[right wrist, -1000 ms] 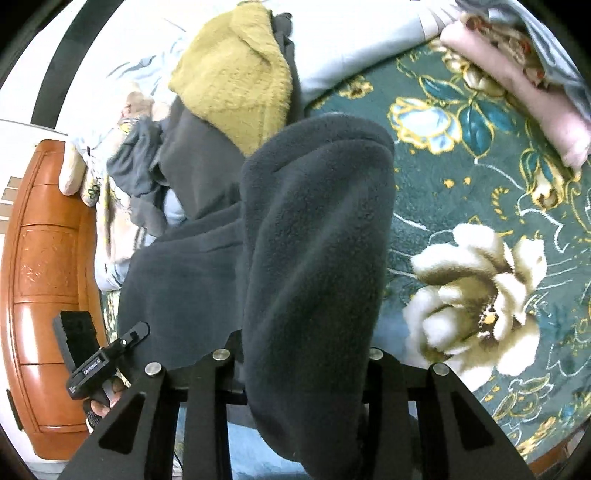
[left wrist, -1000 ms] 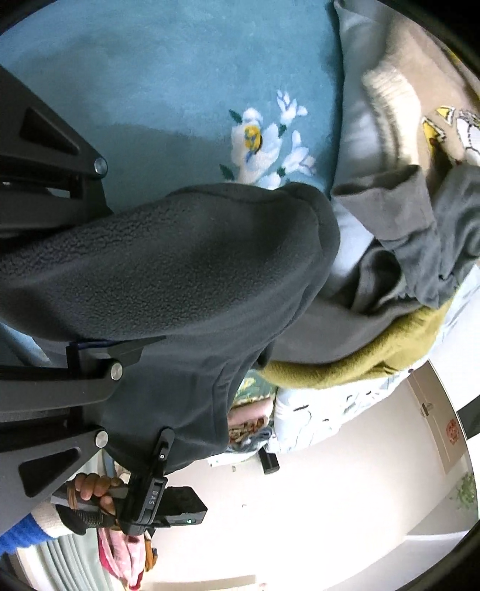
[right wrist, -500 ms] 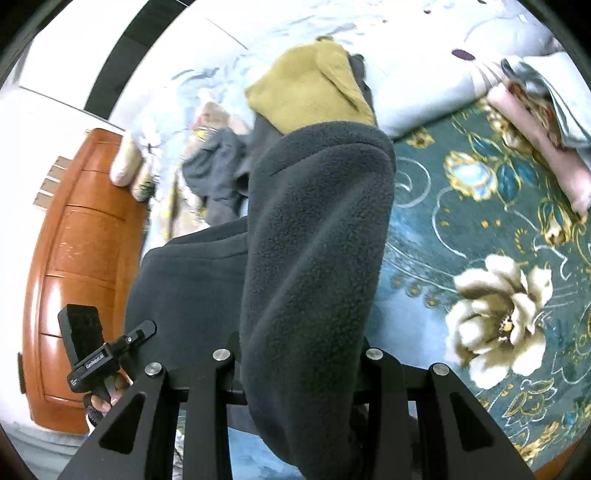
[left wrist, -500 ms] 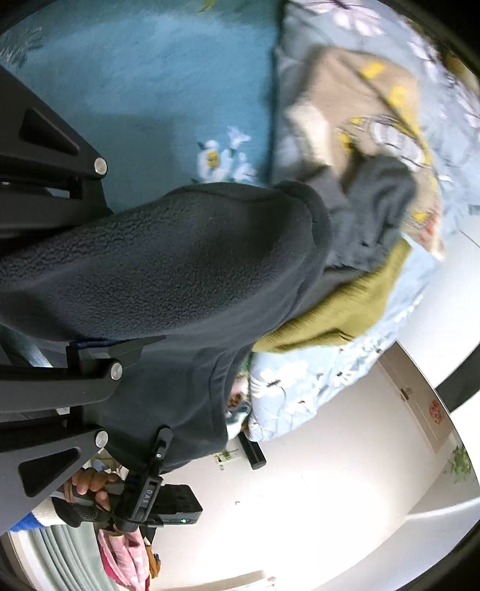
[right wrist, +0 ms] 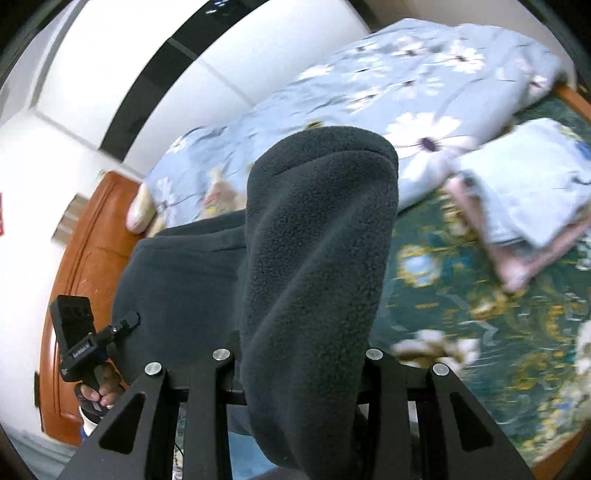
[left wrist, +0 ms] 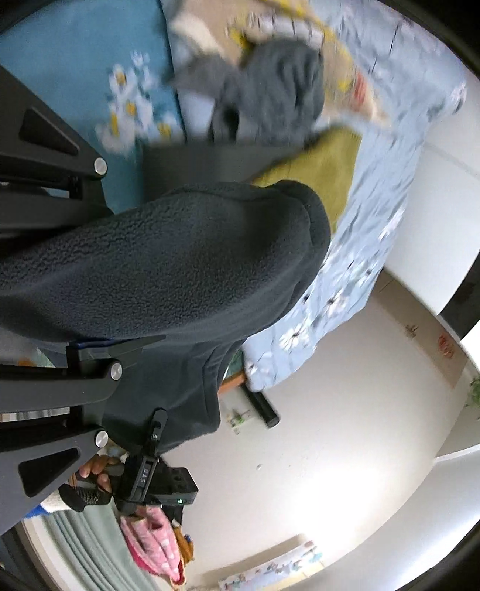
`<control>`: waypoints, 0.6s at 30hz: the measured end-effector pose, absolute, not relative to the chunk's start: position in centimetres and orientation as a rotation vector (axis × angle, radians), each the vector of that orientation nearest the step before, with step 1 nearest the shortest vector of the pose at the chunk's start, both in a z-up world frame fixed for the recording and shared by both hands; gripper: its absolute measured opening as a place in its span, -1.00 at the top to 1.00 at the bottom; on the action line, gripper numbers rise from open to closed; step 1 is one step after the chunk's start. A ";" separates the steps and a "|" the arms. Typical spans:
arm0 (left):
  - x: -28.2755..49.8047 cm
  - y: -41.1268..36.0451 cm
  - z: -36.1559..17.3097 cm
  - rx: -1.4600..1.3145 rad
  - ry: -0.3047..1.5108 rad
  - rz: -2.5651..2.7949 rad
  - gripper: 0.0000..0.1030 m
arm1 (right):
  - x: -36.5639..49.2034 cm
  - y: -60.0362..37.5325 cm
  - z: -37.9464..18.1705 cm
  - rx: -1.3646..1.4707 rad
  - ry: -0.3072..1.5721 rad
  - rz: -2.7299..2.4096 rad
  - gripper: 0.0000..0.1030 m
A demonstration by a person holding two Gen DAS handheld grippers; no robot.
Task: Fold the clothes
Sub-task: 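Lift the folded jacket with both grippers and carry it over the pink cloth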
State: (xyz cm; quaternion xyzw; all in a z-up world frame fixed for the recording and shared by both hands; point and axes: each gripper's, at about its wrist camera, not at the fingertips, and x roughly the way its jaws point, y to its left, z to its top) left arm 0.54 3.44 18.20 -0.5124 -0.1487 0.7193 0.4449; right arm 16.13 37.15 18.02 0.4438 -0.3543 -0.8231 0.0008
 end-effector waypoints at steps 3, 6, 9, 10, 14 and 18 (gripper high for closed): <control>0.5 9.2 16.7 -1.304 -0.374 1.689 0.45 | 17.7 42.0 17.7 1.472 -1.162 -2.616 0.32; 0.5 14.6 15.2 -1.339 -0.389 1.604 0.45 | 18.6 46.4 17.6 1.593 -1.159 -2.633 0.32; 0.4 19.7 14.2 -1.361 -0.395 1.526 0.45 | 19.0 49.9 18.2 1.719 -1.089 -2.646 0.32; 0.3 21.2 14.1 -1.364 -0.399 1.503 0.45 | 18.9 51.1 18.5 1.747 -1.081 -2.649 0.32; -0.5 26.6 14.5 -1.332 -0.418 1.458 0.45 | 18.7 56.5 19.8 1.826 -1.059 -2.687 0.32; -1.3 31.0 14.7 -1.278 -0.465 1.464 0.45 | 17.3 61.7 21.9 1.863 -0.987 -2.756 0.32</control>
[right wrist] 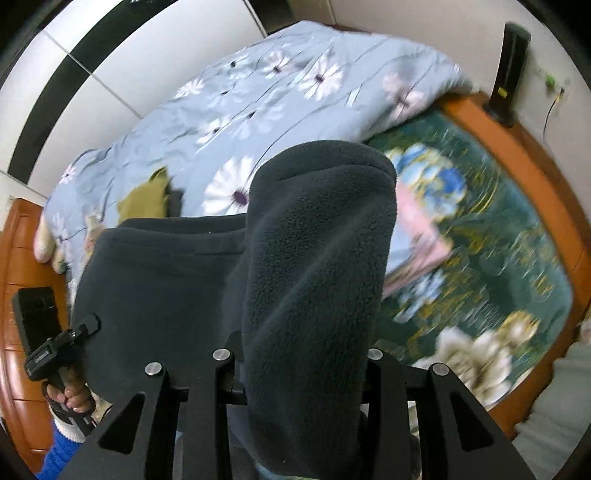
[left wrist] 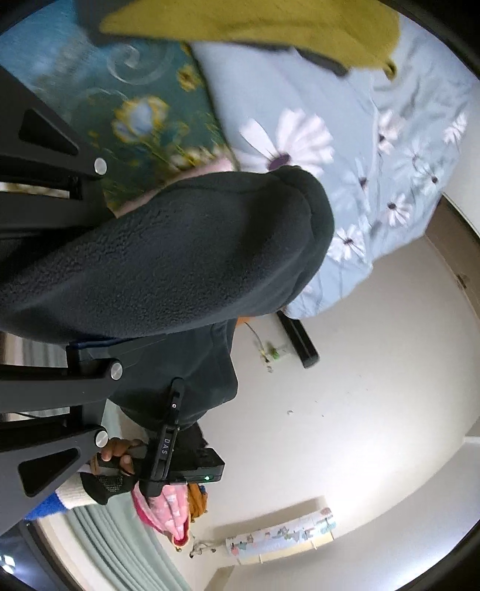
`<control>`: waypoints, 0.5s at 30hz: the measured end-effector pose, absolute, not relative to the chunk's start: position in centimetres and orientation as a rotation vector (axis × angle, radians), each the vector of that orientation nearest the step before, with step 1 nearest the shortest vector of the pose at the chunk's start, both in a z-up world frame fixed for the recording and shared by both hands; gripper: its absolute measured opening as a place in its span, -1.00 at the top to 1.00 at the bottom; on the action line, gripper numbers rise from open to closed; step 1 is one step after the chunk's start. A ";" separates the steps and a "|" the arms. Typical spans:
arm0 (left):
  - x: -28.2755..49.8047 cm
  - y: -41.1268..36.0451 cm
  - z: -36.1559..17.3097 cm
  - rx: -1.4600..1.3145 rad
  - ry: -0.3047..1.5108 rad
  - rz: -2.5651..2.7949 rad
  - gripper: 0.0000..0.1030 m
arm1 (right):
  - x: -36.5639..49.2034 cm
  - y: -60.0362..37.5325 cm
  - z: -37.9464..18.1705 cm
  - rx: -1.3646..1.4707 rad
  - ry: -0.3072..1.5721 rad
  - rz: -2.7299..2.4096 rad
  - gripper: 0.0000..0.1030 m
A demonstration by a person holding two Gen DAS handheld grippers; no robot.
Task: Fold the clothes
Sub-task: 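Lift the folded jacket with both grippers and carry it over the pink cloth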
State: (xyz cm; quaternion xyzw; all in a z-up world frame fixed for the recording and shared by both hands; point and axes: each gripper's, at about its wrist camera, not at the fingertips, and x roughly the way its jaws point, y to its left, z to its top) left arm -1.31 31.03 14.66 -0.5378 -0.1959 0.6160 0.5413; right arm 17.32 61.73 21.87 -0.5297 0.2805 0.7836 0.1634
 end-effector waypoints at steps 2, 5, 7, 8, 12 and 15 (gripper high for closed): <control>-1.6 32.6 13.6 -1.266 -0.518 1.469 0.45 | 16.0 64.0 22.8 -1.503 0.751 2.242 0.32; -1.5 34.4 10.8 -1.267 -0.547 1.498 0.45 | 14.0 66.8 23.5 -1.507 0.670 2.258 0.32; -1.1 35.3 8.3 -1.293 -0.554 1.519 0.45 | 12.6 68.2 23.3 -1.524 0.613 2.267 0.32; -0.8 35.6 6.9 -1.316 -0.561 1.526 0.45 | 11.8 68.7 22.7 -1.537 0.586 2.281 0.32; -0.4 36.3 1.6 -1.431 -0.581 1.545 0.44 | 9.8 70.5 18.7 -1.618 0.523 2.287 0.32; -0.3 36.3 0.1 -1.446 -0.588 1.557 0.43 | 9.2 71.9 14.9 -1.689 0.498 2.223 0.32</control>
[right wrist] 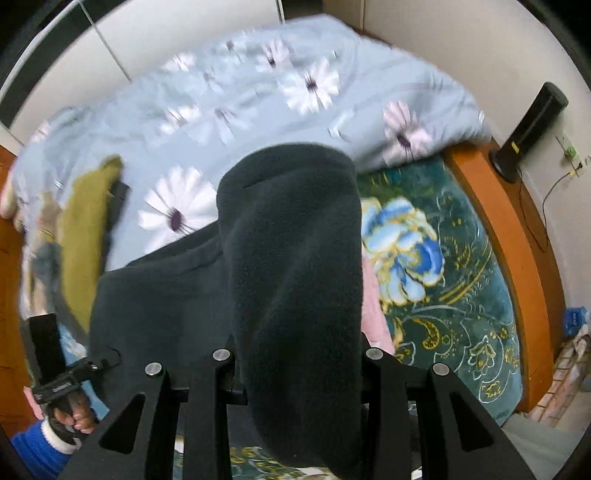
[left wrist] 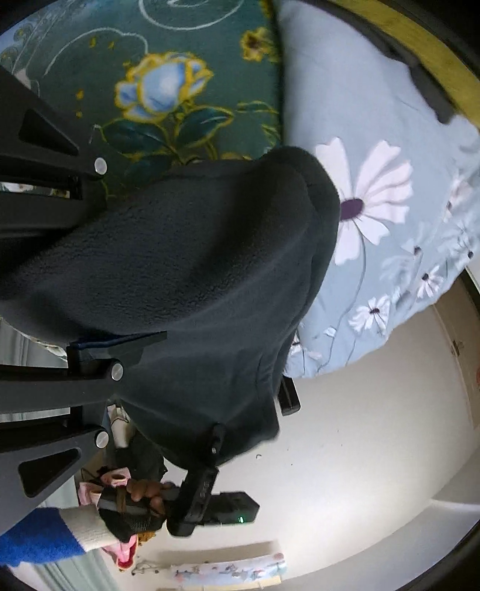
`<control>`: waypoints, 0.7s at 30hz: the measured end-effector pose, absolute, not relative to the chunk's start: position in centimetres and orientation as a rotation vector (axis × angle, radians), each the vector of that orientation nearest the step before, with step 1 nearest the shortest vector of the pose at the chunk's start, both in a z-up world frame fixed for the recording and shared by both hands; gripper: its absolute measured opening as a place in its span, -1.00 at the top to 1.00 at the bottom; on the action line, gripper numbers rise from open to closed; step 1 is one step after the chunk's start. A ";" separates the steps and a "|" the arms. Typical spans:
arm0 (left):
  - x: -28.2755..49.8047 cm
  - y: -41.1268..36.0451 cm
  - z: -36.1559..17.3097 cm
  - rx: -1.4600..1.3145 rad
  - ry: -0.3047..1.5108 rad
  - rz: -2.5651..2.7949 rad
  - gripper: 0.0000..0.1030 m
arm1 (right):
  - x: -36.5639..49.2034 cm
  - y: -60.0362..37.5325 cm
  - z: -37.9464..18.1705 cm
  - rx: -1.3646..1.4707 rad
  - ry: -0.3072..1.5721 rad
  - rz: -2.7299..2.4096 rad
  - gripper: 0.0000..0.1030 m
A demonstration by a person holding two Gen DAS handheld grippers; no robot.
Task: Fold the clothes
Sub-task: 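Lift the folded jacket with both grippers and carry it over the pink cloth, then lower the jacket onto the pink folded cloth and open both grippers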
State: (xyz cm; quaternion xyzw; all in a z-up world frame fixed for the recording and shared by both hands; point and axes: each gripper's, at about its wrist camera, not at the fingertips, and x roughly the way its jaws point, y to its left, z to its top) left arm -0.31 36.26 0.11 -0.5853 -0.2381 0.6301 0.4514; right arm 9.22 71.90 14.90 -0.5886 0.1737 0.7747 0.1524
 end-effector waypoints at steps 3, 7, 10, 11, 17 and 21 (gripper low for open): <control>-0.7 36.6 -0.3 -1.435 -0.609 1.566 0.43 | 9.7 73.9 12.5 -1.637 0.563 2.206 0.30; -0.9 37.5 -0.1 -1.423 -0.630 1.587 0.42 | 10.5 75.5 11.1 -1.573 0.626 2.197 0.17; -0.9 37.4 -0.8 -1.460 -0.669 1.591 0.42 | 10.8 76.1 11.1 -1.506 0.635 2.213 0.05; -0.9 37.3 -1.0 -1.472 -0.682 1.589 0.42 | 11.0 76.3 11.3 -1.477 0.643 2.218 -0.01; -1.0 36.4 -1.7 -1.513 -0.697 1.556 0.36 | 13.1 76.7 14.4 -1.209 0.625 2.246 -0.06; -0.8 36.5 -0.7 -1.535 -0.650 1.530 0.27 | 17.2 75.4 15.8 -0.982 0.675 2.283 -0.31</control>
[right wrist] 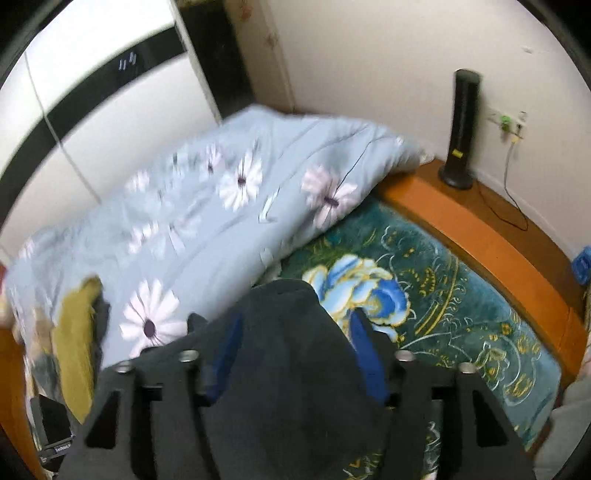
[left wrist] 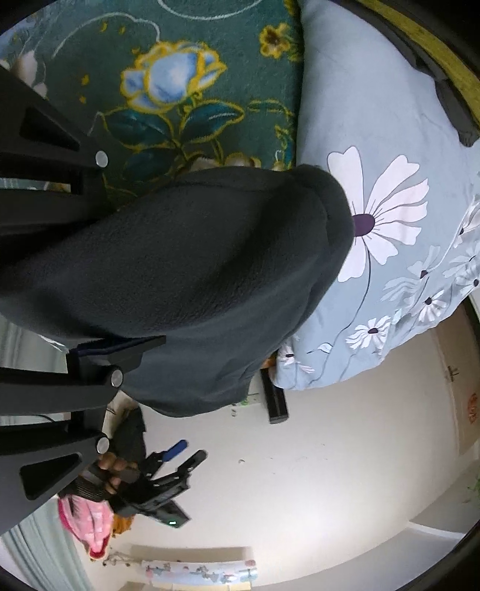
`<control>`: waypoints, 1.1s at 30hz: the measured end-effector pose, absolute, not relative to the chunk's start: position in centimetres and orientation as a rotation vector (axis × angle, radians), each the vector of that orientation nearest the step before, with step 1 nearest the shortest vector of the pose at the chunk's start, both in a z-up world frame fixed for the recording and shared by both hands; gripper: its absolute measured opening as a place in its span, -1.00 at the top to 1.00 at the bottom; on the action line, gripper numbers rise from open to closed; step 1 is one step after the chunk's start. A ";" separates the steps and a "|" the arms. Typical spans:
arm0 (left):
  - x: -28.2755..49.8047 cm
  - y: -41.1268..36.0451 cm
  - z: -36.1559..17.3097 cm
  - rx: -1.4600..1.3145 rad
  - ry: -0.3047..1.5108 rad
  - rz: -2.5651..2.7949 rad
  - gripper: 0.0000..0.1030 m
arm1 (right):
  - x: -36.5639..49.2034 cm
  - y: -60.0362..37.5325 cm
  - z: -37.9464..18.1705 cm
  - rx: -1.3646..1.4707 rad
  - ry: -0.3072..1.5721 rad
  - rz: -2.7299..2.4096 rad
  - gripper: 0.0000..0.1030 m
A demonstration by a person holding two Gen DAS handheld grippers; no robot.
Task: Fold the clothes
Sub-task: 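Lower the jacket onto the pink folded cloth and open both grippers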
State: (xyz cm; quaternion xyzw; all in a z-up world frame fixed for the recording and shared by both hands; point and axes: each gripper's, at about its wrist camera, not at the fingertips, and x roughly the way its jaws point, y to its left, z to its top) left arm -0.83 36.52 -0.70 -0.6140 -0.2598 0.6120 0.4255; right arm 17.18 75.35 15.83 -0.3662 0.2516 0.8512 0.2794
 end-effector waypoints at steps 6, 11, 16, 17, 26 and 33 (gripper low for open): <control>-0.9 32.8 1.0 -1.535 -0.565 1.588 0.09 | 24.8 71.0 13.3 -0.800 0.843 2.255 -0.31; 0.1 32.8 4.7 -1.378 -0.399 1.755 0.09 | 27.0 67.7 9.4 -0.802 0.967 2.233 -0.31; 3.3 37.0 7.1 -1.205 -0.153 1.826 0.09 | 24.9 66.6 7.3 -0.830 1.003 2.267 -0.31; 3.7 37.5 6.9 -1.200 -0.122 1.835 0.08 | 24.4 66.6 6.9 -0.833 0.999 2.270 -0.31; 3.7 38.1 1.9 -1.375 -0.093 1.884 0.05 | 20.2 69.5 3.9 -0.791 0.980 2.328 -0.35; 4.3 38.1 4.1 -1.354 -0.069 1.958 0.04 | 20.3 70.6 3.7 -0.750 1.013 2.414 -0.35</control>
